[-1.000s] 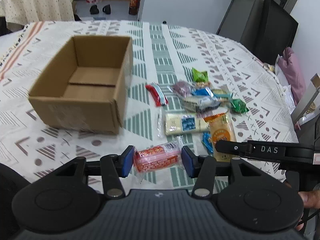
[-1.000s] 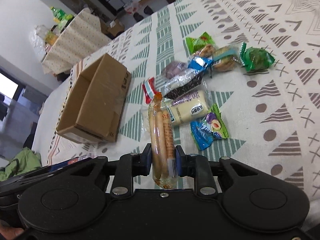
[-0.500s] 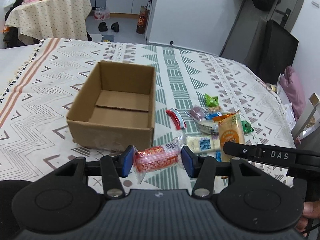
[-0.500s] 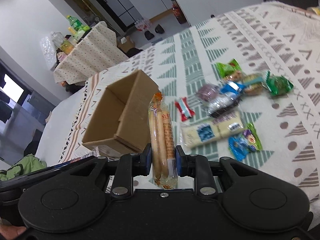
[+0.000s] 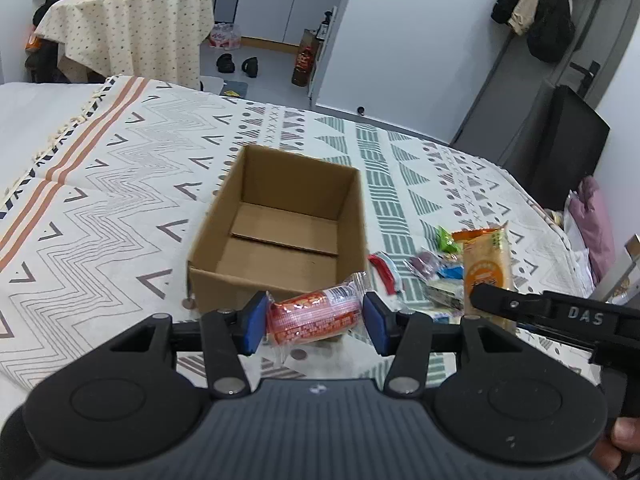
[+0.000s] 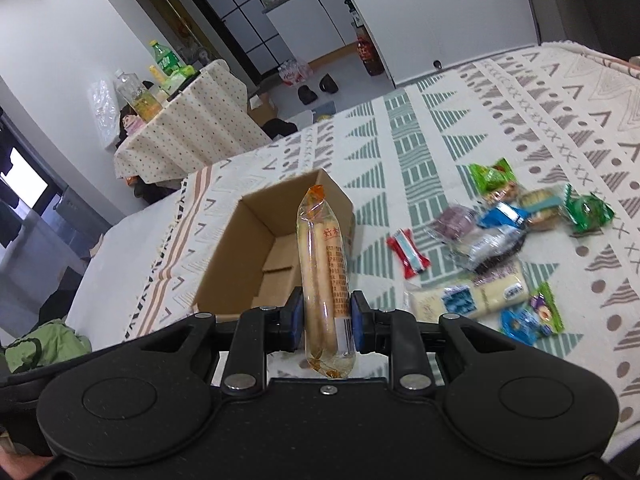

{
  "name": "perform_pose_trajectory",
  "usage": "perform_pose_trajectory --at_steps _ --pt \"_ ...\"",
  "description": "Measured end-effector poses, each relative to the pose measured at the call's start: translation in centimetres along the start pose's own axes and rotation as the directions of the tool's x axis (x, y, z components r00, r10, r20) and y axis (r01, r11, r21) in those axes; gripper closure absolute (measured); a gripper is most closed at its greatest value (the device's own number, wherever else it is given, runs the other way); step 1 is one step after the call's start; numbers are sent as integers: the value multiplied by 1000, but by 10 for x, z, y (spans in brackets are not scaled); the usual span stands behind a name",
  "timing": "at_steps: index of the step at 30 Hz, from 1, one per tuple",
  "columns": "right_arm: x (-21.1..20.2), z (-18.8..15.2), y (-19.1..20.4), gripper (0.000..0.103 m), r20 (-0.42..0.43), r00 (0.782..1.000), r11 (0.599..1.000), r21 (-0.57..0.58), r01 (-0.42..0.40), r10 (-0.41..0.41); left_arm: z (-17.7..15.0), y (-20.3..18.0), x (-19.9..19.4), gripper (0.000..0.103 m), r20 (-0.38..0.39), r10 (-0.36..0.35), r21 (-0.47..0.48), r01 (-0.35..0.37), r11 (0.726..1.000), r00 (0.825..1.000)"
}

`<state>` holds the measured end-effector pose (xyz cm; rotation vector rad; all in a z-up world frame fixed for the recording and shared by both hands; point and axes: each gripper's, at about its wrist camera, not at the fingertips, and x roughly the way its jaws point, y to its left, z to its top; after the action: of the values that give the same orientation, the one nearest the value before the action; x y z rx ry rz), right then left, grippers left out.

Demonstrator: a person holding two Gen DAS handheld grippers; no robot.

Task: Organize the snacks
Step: 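Carry both packs over the cardboard box and open both tools to drop them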

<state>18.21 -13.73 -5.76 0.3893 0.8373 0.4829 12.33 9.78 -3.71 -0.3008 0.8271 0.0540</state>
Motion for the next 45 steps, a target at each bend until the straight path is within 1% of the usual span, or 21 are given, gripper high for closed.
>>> perform_pose_trajectory --at_steps 3,11,16,19,26,30,31,34,36,38,39,41,42,43,44,45 --pt "6 2 8 79 2 1000 1000 14 -26 26 5 11 4 53 -2 0 -20 0 1000 1000" --pt "32 10 34 79 6 999 999 6 -44 44 20 34 19 53 -3 -15 -38 15 999 1000" --pt "51 12 46 79 1 999 999 3 -47 47 28 49 33 53 -20 -16 -60 15 998 1000" --pt "61 13 45 79 -5 999 999 18 -37 37 32 56 42 53 -32 -28 -84 26 996 999" --pt "81 13 44 79 -8 1000 998 56 -26 26 35 63 63 53 -59 -51 -103 45 994 997" --pt "91 11 46 79 -21 1000 998 67 -20 21 37 65 70 52 -49 -52 -101 47 994 997" --pt "93 12 46 79 -23 999 997 68 -21 22 38 66 71 50 -49 -52 -104 46 993 997" --pt "97 11 48 79 -29 999 998 62 -19 20 41 68 74 48 -59 -46 -114 39 993 997" --pt "99 11 48 76 -35 999 998 60 -17 19 43 69 73 43 -66 -39 -117 31 993 997" --pt "98 11 48 72 -32 999 998 62 -2 4 43 70 71 34 -68 -33 -121 25 992 997" --pt "97 11 48 70 -30 1000 998 64 1 1 43 70 69 32 -67 -27 -118 19 993 997" --pt "93 11 45 55 -22 1000 997 74 4 -3 43 69 67 25 -64 -12 -110 5 994 998" --pt "90 11 44 52 -14 1000 997 75 9 -8 43 68 66 22 -67 -10 -109 2 994 998" --pt "86 11 42 46 -4 1000 997 73 16 -15 43 68 65 18 -76 -9 -113 1 994 997" --pt "83 11 42 39 3 1000 997 70 22 -22 42 68 65 17 -89 -6 -124 -5 992 996" --pt "79 11 41 35 11 999 997 65 30 -31 42 69 64 17 -101 0 -140 -14 990 995"
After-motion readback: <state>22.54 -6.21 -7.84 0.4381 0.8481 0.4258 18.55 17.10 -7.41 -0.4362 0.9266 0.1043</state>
